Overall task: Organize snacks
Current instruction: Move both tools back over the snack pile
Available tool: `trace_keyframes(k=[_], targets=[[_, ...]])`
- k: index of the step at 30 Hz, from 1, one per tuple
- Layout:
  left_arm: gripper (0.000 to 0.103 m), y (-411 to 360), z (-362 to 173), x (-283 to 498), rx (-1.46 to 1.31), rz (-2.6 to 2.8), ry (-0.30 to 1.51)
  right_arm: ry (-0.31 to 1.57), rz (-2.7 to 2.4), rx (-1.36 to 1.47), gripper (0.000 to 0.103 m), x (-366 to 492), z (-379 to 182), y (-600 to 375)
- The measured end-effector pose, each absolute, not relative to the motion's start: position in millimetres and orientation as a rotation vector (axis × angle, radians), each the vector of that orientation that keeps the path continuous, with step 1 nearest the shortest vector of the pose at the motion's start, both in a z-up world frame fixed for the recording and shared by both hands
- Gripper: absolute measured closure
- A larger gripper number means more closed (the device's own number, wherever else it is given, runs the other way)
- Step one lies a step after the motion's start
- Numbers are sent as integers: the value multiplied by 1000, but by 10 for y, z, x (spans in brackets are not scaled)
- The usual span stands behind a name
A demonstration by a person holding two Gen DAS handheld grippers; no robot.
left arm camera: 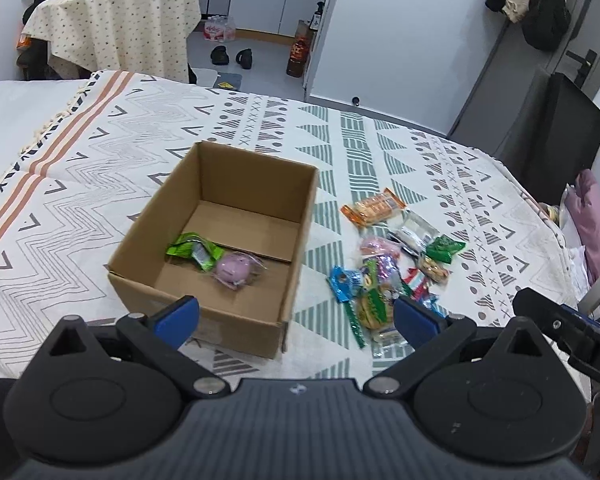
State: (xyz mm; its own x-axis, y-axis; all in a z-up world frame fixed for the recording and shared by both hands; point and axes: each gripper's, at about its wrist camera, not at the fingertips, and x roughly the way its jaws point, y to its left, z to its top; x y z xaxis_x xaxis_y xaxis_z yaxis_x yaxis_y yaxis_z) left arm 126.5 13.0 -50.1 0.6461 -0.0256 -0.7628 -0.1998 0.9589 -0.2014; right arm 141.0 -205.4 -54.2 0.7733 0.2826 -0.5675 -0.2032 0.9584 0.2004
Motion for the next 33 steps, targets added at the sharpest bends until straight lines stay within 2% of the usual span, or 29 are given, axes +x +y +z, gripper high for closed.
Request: trace_keyframes(k=[15,33], targets=[[0,-412,-491,1297,-215,77,887,664,215,216,0,1359,-614,-2576],[1,-692,-793,1557,-227,65,931,780,224,332,3,1573,-948,-2774]])
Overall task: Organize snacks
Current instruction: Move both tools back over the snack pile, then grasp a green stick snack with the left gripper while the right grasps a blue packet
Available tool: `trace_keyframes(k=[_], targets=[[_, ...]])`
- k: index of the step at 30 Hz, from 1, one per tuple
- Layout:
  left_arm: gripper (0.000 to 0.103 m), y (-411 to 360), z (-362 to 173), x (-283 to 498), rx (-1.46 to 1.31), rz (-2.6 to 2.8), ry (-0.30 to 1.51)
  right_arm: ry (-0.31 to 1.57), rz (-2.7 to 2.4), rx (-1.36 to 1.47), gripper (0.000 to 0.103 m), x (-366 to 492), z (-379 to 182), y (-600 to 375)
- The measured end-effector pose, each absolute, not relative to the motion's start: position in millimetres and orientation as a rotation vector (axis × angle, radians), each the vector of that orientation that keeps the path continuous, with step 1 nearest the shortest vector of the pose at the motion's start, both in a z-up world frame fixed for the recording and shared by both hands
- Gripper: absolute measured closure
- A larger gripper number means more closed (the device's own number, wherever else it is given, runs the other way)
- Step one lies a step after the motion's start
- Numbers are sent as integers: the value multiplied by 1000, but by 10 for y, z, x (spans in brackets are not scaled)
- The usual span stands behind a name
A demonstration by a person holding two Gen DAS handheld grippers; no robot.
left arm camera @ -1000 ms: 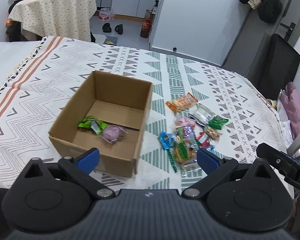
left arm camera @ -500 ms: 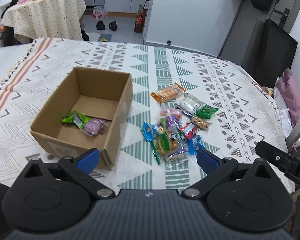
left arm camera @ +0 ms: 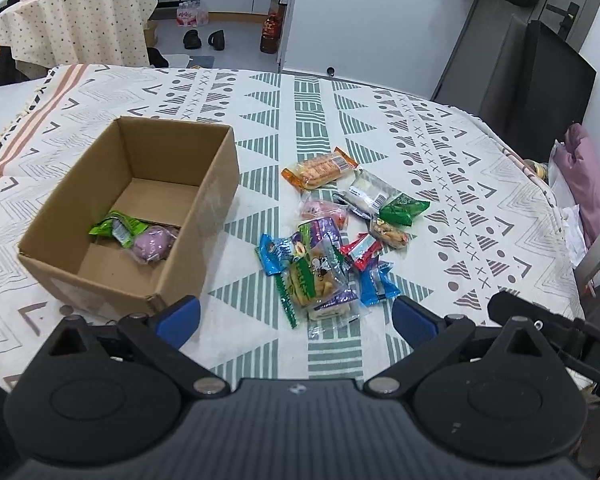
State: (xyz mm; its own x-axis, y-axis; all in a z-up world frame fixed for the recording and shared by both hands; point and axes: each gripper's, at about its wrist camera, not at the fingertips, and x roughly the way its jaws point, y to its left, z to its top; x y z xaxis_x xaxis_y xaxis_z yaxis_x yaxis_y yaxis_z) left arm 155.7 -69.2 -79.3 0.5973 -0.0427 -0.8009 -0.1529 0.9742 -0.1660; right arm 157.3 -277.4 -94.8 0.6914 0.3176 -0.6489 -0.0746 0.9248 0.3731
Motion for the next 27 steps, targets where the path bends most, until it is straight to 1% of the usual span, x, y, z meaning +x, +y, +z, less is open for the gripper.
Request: trace_keyframes(k=[4,6,8,14,21,27], targets=[[3,-678,-887,1657,-254,62,914,806,227,372,9,1672,-1052,-2781],[6,-678,-926,1710,-258,57,905,818,232,386,14,1725,-1095,-2766],[10,-676,-977,1771,-264,49,908,830,238,403,15,1786,-1136,-2753],[20,-650,-1192,1940,-305,26,930,873,226,433,18,1943,-1268,-2710],[24,-678,-1461,2124,-321,-6,973,905,185,474,19,2105,-1410,-2720],[33,-705,-1686,2255,-340,-18,1008,942,196,505,22,2258,-1541,-2685]])
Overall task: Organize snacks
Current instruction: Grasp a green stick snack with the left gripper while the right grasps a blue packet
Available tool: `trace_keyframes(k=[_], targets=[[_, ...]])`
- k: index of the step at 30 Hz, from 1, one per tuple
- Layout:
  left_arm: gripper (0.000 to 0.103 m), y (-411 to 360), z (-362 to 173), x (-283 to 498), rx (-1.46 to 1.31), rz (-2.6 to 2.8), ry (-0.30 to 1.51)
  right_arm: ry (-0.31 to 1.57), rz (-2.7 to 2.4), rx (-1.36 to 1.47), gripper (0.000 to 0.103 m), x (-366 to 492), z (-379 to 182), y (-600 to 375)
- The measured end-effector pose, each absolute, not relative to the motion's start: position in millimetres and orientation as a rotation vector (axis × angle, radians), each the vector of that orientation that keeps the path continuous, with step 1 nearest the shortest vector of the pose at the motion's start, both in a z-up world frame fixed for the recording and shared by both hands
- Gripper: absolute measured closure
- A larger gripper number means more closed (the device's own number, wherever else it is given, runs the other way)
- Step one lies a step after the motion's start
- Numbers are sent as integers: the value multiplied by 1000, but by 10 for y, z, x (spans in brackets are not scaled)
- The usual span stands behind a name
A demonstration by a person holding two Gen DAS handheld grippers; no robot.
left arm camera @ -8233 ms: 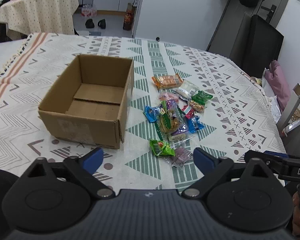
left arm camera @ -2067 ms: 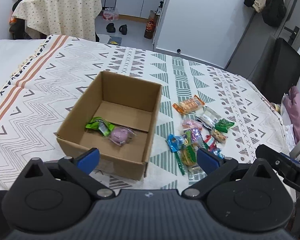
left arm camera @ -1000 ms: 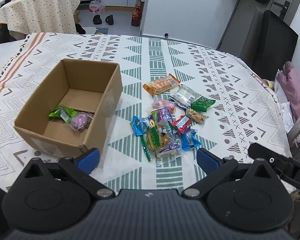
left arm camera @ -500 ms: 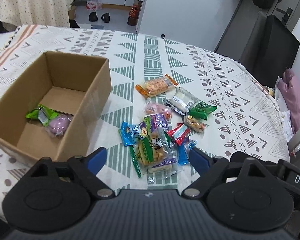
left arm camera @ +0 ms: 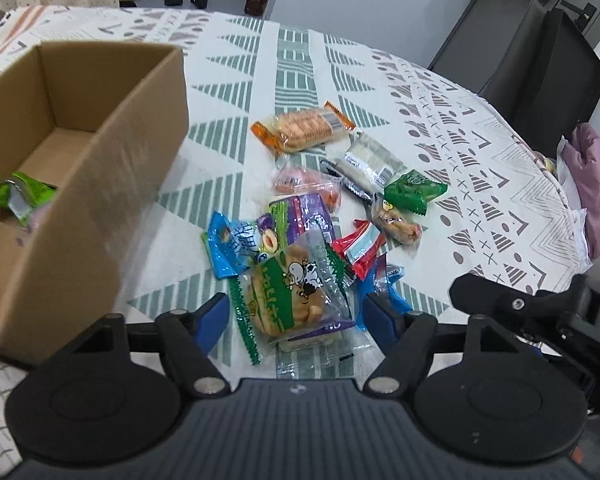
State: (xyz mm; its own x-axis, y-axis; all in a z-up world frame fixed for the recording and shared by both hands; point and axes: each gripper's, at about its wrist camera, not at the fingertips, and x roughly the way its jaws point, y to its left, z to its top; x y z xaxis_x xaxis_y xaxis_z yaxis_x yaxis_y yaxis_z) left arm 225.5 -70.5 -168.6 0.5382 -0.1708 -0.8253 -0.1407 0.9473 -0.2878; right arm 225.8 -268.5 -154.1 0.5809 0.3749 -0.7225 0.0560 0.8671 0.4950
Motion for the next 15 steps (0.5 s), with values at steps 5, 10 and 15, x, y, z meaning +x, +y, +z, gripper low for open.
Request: trace_keyframes(k=[5,10,15], targets=[[42,-716,-1787,2347,-356,-24,1022,976,207,501,24,2373,-1652,-2604],[49,-689,-1805,2365,-378,-26,1017,1015,205,505,29,2482,-1776,-2560],[54,-663,-1778,2360,-388,-32,1017,1028,208,519,36,2553,-1856,-2523]])
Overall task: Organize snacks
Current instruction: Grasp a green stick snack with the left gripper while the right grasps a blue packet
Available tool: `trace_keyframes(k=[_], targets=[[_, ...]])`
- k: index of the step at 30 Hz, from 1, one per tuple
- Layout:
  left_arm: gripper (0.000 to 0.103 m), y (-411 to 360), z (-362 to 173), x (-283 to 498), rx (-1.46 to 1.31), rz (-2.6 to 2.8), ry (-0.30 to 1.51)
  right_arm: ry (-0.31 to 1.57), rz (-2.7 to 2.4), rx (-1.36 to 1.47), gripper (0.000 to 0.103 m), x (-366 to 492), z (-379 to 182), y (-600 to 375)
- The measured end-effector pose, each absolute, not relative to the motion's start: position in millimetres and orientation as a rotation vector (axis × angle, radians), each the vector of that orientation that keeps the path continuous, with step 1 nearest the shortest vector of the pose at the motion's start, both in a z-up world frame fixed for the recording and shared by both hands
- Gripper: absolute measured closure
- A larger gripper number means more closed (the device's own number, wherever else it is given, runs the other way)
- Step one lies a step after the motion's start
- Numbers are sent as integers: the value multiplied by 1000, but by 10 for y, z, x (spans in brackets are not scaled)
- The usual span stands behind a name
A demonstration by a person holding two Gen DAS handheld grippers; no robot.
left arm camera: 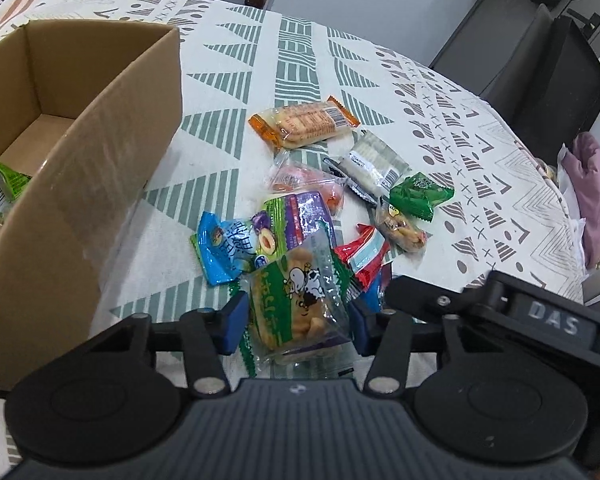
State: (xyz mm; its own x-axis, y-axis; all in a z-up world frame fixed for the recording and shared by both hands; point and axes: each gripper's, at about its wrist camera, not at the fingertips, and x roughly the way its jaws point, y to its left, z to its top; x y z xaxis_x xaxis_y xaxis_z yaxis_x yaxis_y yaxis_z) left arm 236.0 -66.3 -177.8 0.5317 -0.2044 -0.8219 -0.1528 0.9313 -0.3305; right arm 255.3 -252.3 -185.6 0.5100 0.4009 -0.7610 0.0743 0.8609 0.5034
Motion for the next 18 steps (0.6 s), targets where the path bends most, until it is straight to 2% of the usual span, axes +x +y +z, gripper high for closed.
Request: trace_keyframes(k=[4,7,8,9,13,18], targets=[[63,-633,-1738,2327,-400,-33,1009,1032,211,511,40,2592,-1903,-2469],[68,-597,-1706,2296,-407,-29,998,1048,183,478,56,2626,-1955,-2425],[70,-581,-1696,2284,-411,-26,995,1044,171,462,67,2629,-1962,-2409],[72,-565,-1686,2275,-414,-22,993,1041,166,456,70,2633,-1967,-2403],[84,-519,-1603,2224,-413,3,978,1032,156,444,71,2585,-1926,-2400],[85,-485,-1505,2129,-407,6,949,994,179,443,72,2485,-1803,-2396]])
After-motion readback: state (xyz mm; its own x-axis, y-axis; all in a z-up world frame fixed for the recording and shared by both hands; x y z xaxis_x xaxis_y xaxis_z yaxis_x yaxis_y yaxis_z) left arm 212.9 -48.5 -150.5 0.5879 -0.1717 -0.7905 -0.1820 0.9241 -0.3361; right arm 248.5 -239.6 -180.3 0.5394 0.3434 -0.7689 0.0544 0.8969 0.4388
